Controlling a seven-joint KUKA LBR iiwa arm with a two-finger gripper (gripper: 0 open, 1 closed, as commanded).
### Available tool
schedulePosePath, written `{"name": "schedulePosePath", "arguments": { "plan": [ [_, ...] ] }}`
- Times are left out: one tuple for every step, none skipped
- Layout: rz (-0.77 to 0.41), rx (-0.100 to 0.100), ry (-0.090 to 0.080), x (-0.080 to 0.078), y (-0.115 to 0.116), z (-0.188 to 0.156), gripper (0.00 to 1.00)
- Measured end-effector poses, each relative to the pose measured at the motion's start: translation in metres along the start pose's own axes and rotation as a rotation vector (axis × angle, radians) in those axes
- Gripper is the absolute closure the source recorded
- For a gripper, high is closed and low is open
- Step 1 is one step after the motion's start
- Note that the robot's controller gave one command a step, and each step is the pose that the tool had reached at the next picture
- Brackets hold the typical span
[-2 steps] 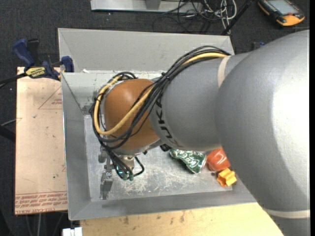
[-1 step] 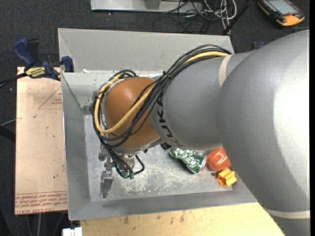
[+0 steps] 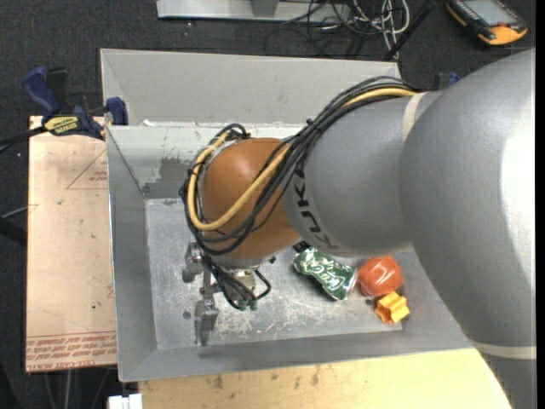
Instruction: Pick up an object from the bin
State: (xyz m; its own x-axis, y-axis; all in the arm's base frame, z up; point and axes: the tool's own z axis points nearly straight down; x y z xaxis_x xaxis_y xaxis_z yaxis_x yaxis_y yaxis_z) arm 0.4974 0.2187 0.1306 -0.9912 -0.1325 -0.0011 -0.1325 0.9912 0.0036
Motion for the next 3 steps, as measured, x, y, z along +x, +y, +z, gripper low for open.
{"name": "schedulePosePath", "arguments": {
  "plan": [
    [-0.09, 0.004, 0.003, -0.004, -0.007, -0.045, 0.0],
    [-0.096, 0.001, -0.001, 0.0, -0.052, -0.038, 0.0],
    [-0.217, 0.002, 0.002, 0.014, -0.095, -0.003, 1.0]
  ]
}}
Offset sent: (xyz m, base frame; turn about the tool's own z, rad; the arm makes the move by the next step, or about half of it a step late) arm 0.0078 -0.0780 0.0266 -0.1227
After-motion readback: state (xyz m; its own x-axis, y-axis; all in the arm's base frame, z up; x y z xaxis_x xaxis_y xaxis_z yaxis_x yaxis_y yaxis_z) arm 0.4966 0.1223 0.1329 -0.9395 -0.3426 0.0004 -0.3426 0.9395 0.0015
